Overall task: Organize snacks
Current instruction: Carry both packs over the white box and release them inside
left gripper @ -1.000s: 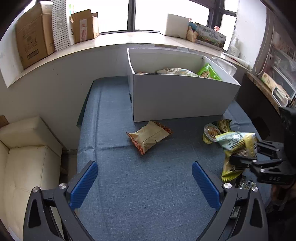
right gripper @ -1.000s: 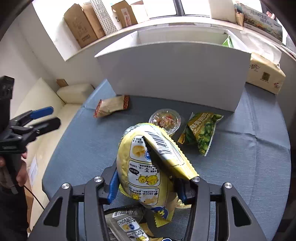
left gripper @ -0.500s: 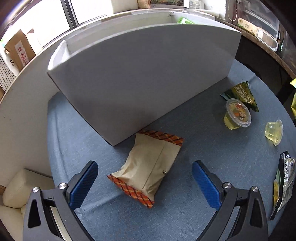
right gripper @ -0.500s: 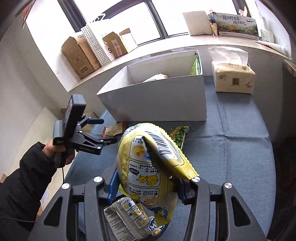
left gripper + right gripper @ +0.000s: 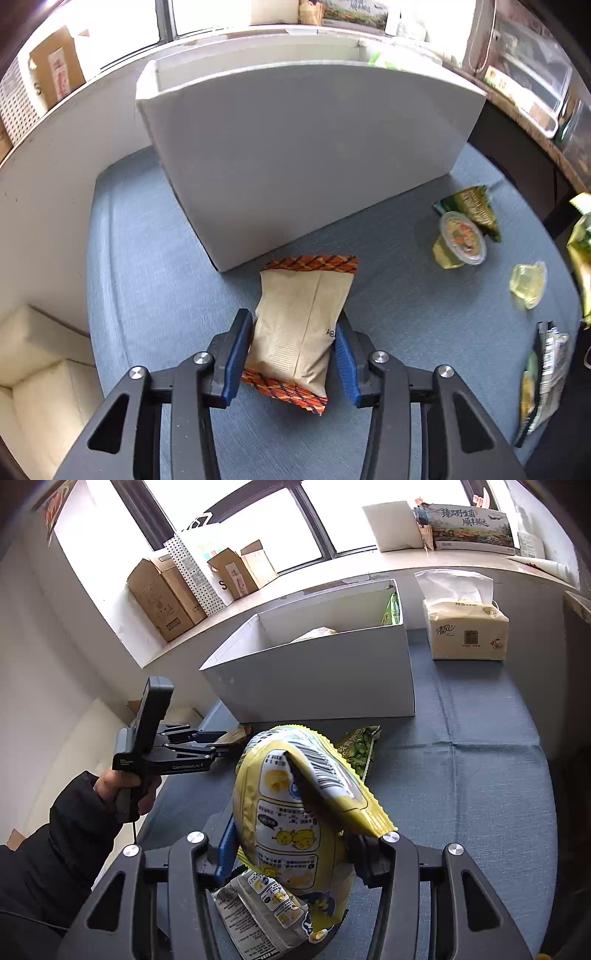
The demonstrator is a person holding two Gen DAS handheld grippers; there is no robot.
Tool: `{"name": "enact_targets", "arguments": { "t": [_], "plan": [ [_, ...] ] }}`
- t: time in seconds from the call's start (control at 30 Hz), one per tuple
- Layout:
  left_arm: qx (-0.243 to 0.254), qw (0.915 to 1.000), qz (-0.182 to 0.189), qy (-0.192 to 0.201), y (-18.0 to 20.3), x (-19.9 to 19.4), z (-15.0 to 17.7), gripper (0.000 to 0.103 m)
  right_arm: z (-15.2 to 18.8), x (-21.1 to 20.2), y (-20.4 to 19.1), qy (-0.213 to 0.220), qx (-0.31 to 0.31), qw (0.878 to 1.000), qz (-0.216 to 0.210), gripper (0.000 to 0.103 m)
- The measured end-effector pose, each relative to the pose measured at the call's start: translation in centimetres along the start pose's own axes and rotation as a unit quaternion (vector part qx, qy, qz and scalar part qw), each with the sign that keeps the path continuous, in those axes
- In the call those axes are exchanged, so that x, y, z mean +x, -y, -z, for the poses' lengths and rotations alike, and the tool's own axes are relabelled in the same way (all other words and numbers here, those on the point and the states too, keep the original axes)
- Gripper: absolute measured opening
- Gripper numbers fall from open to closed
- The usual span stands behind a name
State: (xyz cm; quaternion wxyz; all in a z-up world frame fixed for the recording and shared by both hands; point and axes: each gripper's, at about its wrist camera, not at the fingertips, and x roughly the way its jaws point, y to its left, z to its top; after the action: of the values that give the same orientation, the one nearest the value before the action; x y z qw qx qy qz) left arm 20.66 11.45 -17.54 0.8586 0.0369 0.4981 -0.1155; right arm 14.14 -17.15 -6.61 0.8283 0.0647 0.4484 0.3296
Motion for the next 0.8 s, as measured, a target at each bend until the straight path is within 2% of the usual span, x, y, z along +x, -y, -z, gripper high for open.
{"name": "enact_targets", "arguments": {
  "t": [0.17,0.27,0.37,0.43,0.57,0.7,0.8],
  "plan": [
    [-0.050,0.9983,0.000,0.030,-0.1,-3.7,1.5,0.047,0.1,0.1,0.2,0.000,0.005,1.000,-0.002,0.054],
    [-0.117,0.9900,0.039,0.069,0.0,-6.8,1.8,0.047,0.1,0.3,0.2,-0.003,0.004,1.000,-0.006,0.054],
    [-0.123,0.9859,0.026,0.110,1.2,-10.2,1.3,0.047,-0.3,0.6,0.2,-0.004,-0.001,1.000,-0.010,0.054],
    [-0.121,0.9837,0.005,0.133,2.0,-12.1,0.1,0.047,-1.1,0.6,0.0,0.000,-0.004,1.000,-0.013,0.054],
    [-0.125,0.9782,0.011,0.166,2.8,-13.7,-3.2,0.047,-4.1,0.0,-0.3,0.018,-0.017,1.000,-0.009,0.054],
    [-0.126,0.9737,0.021,0.189,2.7,-14.6,-7.4,0.047,-8.5,-0.7,-0.1,0.044,-0.023,0.999,-0.003,0.054],
    [-0.121,0.9744,0.023,0.188,2.1,-13.9,-11.0,0.047,-12.3,0.0,0.7,0.048,-0.015,0.999,0.003,0.054]
  ]
}}
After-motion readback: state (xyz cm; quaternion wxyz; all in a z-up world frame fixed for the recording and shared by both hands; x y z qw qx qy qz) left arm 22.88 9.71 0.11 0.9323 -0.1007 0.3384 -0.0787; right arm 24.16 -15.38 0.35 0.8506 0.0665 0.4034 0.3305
